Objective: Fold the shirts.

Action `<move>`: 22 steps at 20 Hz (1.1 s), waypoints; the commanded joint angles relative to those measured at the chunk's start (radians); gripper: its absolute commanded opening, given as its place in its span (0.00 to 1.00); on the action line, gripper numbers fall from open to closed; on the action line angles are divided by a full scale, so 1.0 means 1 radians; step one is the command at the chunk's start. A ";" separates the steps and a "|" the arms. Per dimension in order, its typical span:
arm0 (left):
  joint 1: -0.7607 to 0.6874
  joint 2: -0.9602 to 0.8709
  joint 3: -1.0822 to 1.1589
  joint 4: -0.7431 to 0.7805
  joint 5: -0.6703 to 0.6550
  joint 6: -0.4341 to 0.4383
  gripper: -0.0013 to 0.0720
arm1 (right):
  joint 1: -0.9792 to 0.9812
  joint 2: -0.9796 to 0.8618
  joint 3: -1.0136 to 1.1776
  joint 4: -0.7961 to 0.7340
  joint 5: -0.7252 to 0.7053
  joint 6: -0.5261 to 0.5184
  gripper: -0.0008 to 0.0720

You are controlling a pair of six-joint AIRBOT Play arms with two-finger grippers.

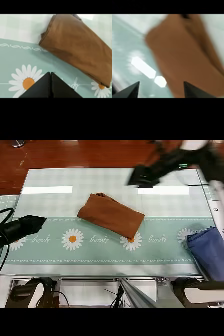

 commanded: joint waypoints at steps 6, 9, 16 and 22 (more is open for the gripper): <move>0.000 0.001 -0.010 -0.004 0.043 0.006 0.04 | -0.143 0.666 -1.071 -0.138 -0.531 0.327 0.88; 0.000 -0.006 -0.010 -0.005 0.062 0.005 0.04 | -0.143 0.555 -1.196 0.226 -0.647 0.115 0.88; 0.000 -0.053 -0.010 -0.061 0.061 0.005 0.04 | -0.063 0.115 -1.056 0.629 -0.547 -0.256 0.88; 0.000 -0.069 -0.010 -0.065 0.058 0.005 0.04 | 0.023 -0.018 -0.830 0.613 -0.542 -0.286 0.04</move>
